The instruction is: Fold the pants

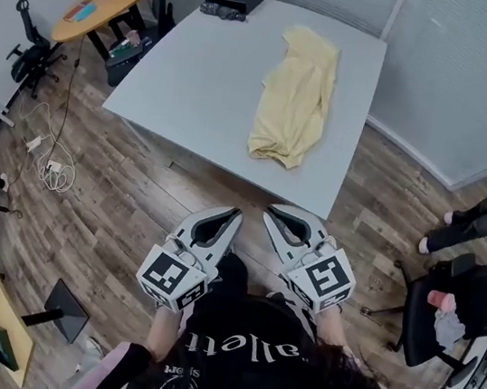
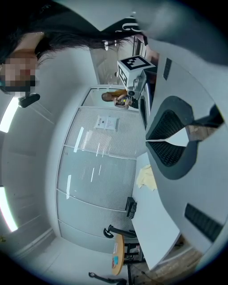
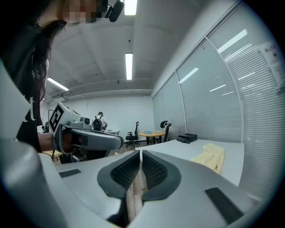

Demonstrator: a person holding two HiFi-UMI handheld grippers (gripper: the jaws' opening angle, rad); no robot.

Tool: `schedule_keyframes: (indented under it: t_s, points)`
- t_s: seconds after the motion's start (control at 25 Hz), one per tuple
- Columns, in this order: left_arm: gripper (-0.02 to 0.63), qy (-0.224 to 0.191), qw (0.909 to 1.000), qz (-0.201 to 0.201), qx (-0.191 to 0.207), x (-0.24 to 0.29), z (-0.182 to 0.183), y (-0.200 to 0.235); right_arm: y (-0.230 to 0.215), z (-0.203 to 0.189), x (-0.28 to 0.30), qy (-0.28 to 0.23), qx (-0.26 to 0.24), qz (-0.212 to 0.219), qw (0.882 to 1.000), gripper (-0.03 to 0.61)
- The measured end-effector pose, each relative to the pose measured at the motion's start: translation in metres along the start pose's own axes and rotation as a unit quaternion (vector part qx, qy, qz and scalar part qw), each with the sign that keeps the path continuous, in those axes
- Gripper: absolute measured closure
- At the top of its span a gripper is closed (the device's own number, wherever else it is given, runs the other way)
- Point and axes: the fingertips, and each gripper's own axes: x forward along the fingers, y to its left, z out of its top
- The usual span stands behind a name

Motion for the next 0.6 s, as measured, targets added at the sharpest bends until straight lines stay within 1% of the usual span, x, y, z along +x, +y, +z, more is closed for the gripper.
schedule_keyframes:
  t_s: [0.16,0.32,0.48,0.6]
  points:
    - [0.581,0.005,0.9998,-0.017,0.003,0.003,0.01,0.048,-0.007,0.009,0.048,0.007,0.007,-0.013,1.0,0.548]
    - [0.581,0.017,0.9991,-0.039,0.007,0.006,0.01,0.091,-0.013,0.011,0.09,0.017,0.012,-0.03,0.999,0.548]
    - [0.581,0.024,0.9976,-0.064,0.009,0.009,0.012,0.124,-0.021,0.014,0.121,0.023,0.018,-0.058,0.998,0.548]
    - [0.58,0.034,0.9961,-0.081,0.011,0.01,0.006,0.141,-0.024,0.012,0.136,0.033,0.021,-0.079,0.996,0.548]
